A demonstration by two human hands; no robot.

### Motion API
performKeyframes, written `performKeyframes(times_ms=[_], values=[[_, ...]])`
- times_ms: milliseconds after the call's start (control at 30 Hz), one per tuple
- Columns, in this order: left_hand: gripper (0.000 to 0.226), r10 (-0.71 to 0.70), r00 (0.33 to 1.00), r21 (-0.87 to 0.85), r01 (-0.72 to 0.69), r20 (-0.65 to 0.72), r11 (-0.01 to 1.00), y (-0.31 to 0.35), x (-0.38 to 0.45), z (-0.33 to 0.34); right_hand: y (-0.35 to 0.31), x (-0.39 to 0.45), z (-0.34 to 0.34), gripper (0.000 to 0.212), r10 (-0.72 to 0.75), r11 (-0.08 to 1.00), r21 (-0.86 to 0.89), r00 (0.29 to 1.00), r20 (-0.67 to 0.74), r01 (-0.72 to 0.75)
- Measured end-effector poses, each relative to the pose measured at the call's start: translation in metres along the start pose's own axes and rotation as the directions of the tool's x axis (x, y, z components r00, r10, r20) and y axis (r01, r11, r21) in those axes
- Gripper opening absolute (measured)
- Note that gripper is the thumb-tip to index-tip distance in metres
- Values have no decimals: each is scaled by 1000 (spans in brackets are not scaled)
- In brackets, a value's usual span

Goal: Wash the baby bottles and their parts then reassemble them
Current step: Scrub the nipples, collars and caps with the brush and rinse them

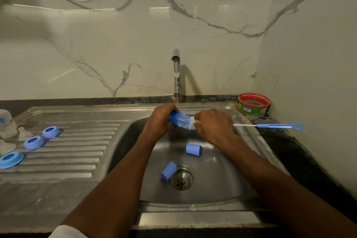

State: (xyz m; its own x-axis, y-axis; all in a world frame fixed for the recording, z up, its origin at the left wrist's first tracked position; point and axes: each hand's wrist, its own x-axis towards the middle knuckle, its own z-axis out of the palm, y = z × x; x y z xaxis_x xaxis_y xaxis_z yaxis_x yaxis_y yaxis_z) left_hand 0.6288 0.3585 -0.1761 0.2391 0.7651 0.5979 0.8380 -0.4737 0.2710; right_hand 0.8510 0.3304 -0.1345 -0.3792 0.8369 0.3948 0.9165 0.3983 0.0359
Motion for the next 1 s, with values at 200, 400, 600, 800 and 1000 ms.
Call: performKeyframes(times_ms=[200,400,600,800,1000], values=[[59,-181,979,-49,178,-90,983,-4,-5,15,-5,2,-12,29,-90,996,11,992,-83,92],[43,-209,975,-103,215,71,971,4,0,16,-6,1,-7,24,63,997,-29,993,-104,-67],[52,-119,962,-109,149,246,983,-3,-4,12,-1,4,-10,26,88,991,-98,995,-41,-91],[55,-147,976,41,142,159,989,2,-7,19,3,4,-14,32,-18,1000,-23,999,-37,18],[54,-86,996,44,86,4,995,2,-1,14,15,4,2,32,109,994,22,992,-56,-108]])
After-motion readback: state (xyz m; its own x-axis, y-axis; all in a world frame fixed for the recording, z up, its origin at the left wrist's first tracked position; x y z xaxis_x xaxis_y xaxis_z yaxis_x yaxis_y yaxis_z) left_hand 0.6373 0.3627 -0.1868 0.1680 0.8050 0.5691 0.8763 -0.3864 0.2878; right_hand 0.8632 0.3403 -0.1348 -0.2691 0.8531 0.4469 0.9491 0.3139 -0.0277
